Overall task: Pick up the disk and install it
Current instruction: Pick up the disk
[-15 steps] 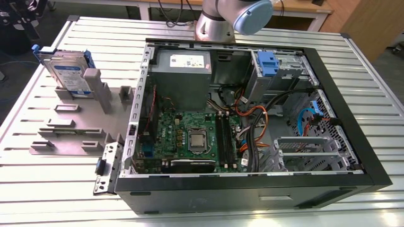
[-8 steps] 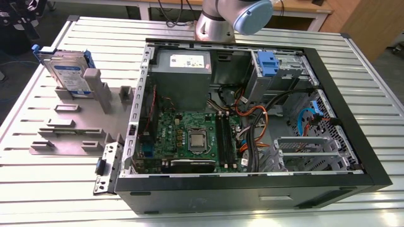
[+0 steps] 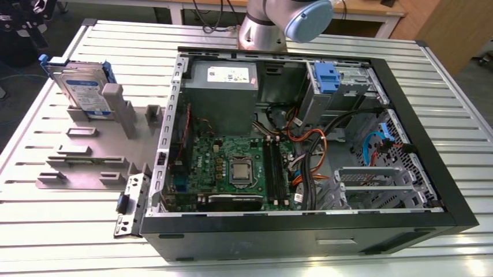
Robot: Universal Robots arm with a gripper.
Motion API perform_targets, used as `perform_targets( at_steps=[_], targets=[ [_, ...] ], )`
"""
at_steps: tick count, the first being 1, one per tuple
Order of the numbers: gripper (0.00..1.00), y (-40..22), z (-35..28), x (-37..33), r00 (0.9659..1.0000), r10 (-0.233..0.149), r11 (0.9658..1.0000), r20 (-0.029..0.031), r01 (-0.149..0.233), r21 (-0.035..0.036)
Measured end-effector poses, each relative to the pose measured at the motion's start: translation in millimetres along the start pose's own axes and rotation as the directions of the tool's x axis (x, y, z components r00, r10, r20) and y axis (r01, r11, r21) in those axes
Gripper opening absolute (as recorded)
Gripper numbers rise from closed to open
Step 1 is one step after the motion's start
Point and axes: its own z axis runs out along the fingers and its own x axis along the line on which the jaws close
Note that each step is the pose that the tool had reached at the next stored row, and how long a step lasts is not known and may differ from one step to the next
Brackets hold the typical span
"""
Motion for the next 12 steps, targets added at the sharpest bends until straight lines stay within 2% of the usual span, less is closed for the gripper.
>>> perform_targets(
  at_steps=[6, 12],
  targets=[
    [0.11, 0.0, 0.0, 0.0, 0.9993, -0.038, 0.9993, -0.0017, 0.038, -0.0003],
    [0.11, 0.1, 0.0, 0.0, 0.9971, -0.076, 0.9971, -0.0033, 0.076, -0.0005]
  ],
)
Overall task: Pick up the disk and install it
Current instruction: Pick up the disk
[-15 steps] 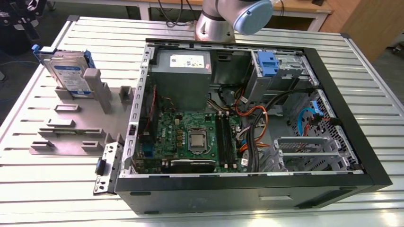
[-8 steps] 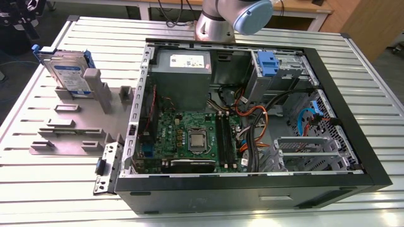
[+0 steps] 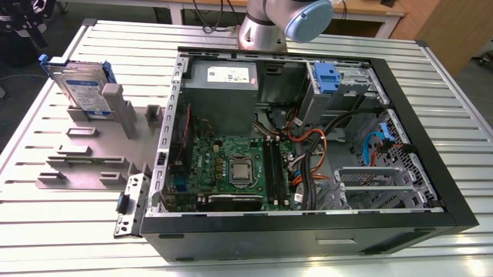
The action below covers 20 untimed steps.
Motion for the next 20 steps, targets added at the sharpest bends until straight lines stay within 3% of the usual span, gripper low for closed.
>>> perform_targets(
  at_steps=[10, 20],
  targets=[
    [0.11, -0.1, 0.0, 0.0, 0.9979, -0.064, 0.9979, -0.0028, 0.064, -0.0005],
    [0.11, -0.1, 0.0, 0.0, 0.9917, -0.128, 0.9917, -0.0056, 0.128, -0.0011]
  ],
)
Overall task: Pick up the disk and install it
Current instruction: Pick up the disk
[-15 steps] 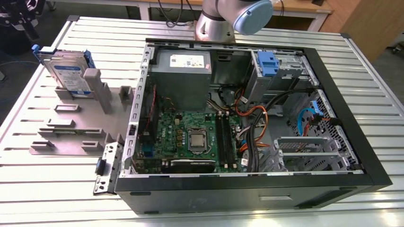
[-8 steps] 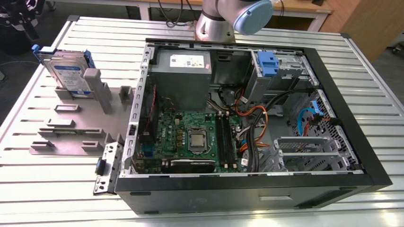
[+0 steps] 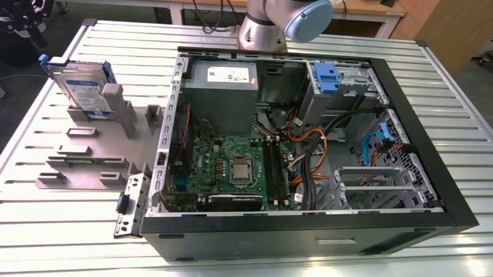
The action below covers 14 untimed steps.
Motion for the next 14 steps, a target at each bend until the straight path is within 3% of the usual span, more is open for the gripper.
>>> perform_targets(
  at_steps=[14],
  targets=[
    [0.11, 0.0, 0.0, 0.0, 0.9962, -0.088, 0.9962, -0.0037, 0.088, -0.0006]
  ],
)
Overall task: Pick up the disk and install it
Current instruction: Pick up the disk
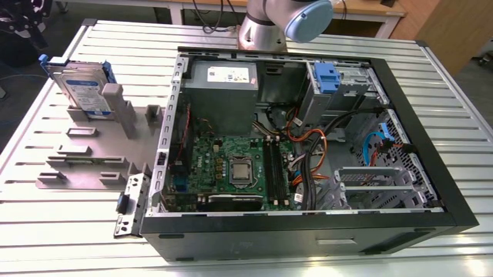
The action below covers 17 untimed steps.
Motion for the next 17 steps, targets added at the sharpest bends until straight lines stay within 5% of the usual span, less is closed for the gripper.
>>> perform_targets(
  at_steps=[17],
  targets=[
    [0.11, -0.1, 0.0, -0.1, 0.9943, -0.107, 0.9943, -0.0047, 0.107, -0.0009]
  ],
)
